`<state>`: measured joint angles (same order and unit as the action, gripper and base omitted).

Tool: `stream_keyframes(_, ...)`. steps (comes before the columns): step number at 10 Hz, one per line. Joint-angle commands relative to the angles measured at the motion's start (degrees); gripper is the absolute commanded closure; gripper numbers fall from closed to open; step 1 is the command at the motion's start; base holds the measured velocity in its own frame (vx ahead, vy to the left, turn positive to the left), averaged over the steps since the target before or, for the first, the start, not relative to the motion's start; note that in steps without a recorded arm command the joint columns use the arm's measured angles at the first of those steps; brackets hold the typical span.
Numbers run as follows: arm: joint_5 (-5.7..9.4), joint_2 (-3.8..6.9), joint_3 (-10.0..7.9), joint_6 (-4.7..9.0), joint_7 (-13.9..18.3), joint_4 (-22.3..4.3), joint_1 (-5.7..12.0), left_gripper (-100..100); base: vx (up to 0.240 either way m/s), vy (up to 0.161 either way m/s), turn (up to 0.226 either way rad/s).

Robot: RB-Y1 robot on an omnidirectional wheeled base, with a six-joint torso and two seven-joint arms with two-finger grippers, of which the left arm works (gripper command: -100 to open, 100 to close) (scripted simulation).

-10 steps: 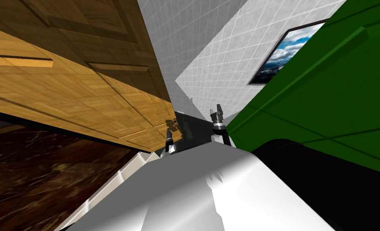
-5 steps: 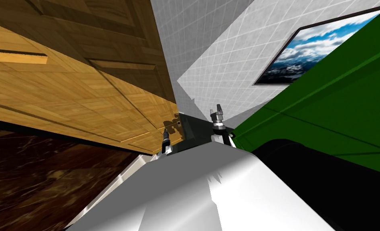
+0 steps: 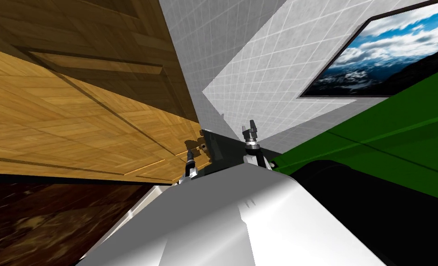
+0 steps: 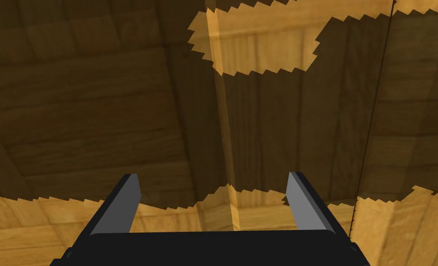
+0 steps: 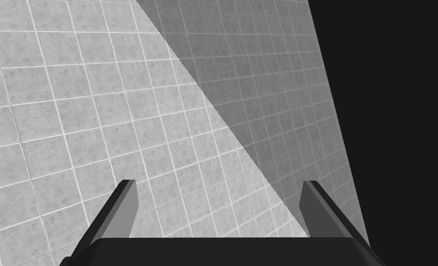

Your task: Push the door open

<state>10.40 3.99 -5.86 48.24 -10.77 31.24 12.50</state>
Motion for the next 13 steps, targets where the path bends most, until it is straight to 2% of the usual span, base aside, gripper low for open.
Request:
stream_keyframes(1,0.01,-1.22,-0.01,0.3,-0.04,-0.5,0.39,-100,0.103,-0.155,-0.046)
stream_keyframes(3,0.06,-3.2,-0.13,0.4,-0.13,-0.55,0.4,-100,0.086,-0.153,-0.025)
stream_keyframes(5,0.06,-3.2,-0.13,0.4,-0.13,-0.55,0.4,-100,0.029,-0.061,-0.001)
stream_keyframes(6,0.08,-4.54,-0.19,0.44,-0.17,-0.58,0.41,-100,0.023,-0.052,-0.026)
stream_keyframes(8,0.11,-6.53,-0.26,0.49,-0.22,-0.61,0.41,-100,0.044,-0.092,-0.015)
stream_keyframes(9,0.09,-5.9,-0.21,0.72,-0.16,-0.82,0.37,-100,0.023,-0.043,0.003)
stream_keyframes(10,0.09,-5.9,-0.21,0.72,-0.16,-0.82,0.37,100,0.0,0.0,0.0)
stream_keyframes(13,0.09,-5.9,-0.21,0.72,-0.16,-0.82,0.37,100,-0.006,0.01,-0.009)
